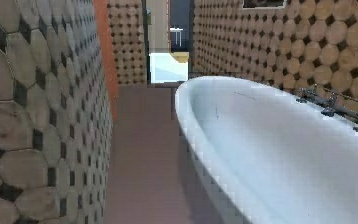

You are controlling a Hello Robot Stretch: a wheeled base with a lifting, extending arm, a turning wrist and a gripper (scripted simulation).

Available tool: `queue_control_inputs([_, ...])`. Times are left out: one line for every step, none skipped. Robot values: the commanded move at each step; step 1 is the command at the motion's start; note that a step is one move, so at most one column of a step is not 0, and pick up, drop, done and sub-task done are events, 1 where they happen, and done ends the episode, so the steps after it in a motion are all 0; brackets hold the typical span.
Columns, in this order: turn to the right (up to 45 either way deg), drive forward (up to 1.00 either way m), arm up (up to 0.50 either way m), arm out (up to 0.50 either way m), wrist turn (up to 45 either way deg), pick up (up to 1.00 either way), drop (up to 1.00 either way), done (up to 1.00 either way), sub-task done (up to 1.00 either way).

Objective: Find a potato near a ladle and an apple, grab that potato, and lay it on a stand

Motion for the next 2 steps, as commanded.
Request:
queue_control_inputs([-9.0,0.00,0.00,0.00,0.0,0.00,0.00,0.00,0.00])
queue_control_inputs([0.0,1.00,0.00,0.00,0.0,0.00,0.00,0.00,0.00])
